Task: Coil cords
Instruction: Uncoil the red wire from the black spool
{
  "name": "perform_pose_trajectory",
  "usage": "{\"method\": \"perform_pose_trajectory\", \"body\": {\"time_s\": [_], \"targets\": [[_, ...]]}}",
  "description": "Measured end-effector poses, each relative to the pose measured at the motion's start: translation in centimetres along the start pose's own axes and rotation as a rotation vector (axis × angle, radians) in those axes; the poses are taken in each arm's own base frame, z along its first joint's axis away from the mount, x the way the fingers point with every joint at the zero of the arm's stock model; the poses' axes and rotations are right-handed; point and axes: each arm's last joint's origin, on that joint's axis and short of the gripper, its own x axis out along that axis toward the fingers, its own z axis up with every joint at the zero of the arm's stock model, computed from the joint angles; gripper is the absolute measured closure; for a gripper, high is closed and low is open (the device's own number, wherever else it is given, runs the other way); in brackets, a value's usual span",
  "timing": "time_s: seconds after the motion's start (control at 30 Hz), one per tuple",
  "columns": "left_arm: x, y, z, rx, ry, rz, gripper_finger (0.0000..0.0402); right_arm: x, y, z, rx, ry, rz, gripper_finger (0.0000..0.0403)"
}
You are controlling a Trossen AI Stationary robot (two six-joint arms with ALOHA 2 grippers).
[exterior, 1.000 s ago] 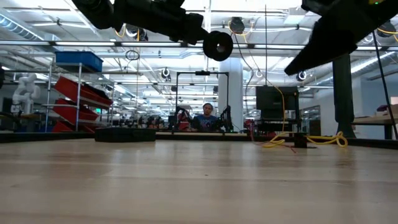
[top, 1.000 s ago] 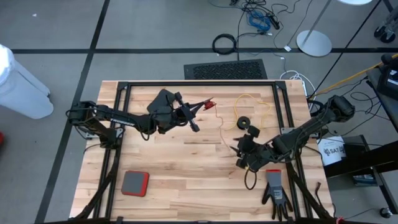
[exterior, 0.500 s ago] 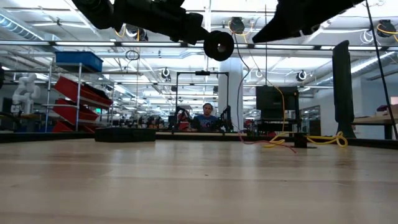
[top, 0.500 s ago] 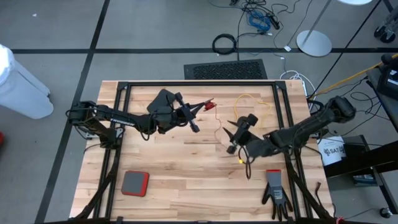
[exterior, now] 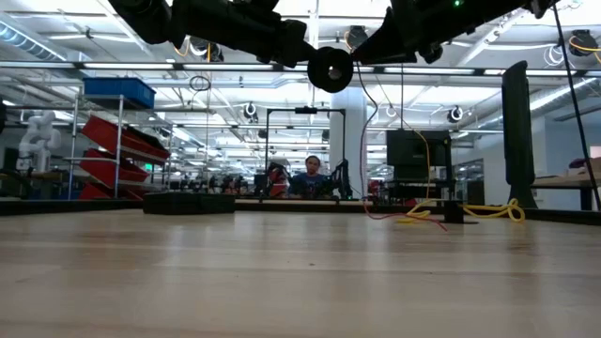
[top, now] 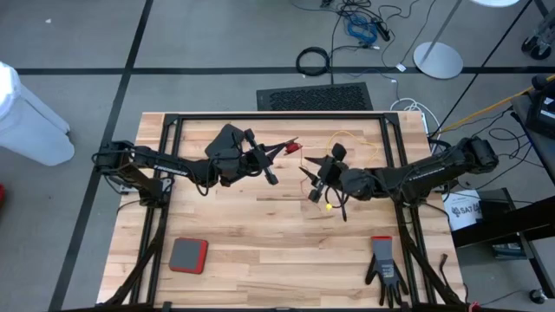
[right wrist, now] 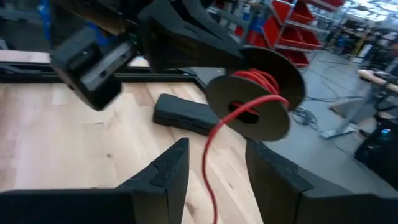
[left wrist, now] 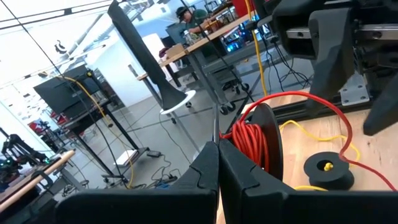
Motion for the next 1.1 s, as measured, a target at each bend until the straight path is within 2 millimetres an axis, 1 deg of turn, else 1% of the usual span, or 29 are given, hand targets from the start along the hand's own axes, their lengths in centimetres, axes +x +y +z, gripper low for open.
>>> {"method": "perform_pose_trajectory", "body": {"time_s": [0.1, 0.23, 0.37, 0.53, 0.6, 0.73, 0.83, 0.9, 0.97, 1.1], "targets": [[0.0, 0.0, 0.0, -0.002, -0.002, -0.004, 0.0401, 0.3, -0.3, 0.0, 0.003, 0.003, -0.004, 0.0263], [-0.1, -0.1, 0.1, -0.002, -0.005, -0.008, 0.0401, 0.6, -0.7, 0.0, 0.012, 0.001, 0.016, 0.0285], [-0.1, -0.2, 0.1, -0.003, -0.007, -0.011, 0.0402, 0.8, -1.0, 0.0, 0.013, 0.004, 0.003, 0.0322], [-0.1, -0.2, 0.1, -0.003, -0.007, -0.011, 0.0402, 0.9, -1.1, -0.1, -0.013, 0.011, -0.007, 0.0384], [-0.1, -0.2, 0.1, -0.003, -0.007, -0.011, 0.0402, 0.9, -1.1, -0.2, -0.023, 0.021, -0.025, 0.0397], [-0.1, -0.2, 0.1, -0.003, -0.007, -0.011, 0.0402, 1.2, -1.8, -0.9, -0.012, 0.085, -0.108, 0.0400], [-0.1, -0.2, 0.1, -0.004, -0.007, -0.011, 0.0402, 1.7, -2.3, -1.9, 0.051, 0.163, -0.087, 0.0401], [-0.1, -0.2, 0.1, -0.005, -0.009, -0.010, 0.0402, 2.3, -2.3, -2.8, 0.076, 0.221, -0.048, 0.0402], [-0.1, -0.2, 0.2, -0.009, -0.011, -0.008, 0.0402, 3.1, -1.9, -3.7, 0.084, 0.263, 0.006, 0.0402], [-0.1, -0.2, 0.1, -0.008, -0.010, -0.009, 0.0402, 4.4, -0.2, -4.4, 0.084, 0.239, 0.205, 0.0402]]}}
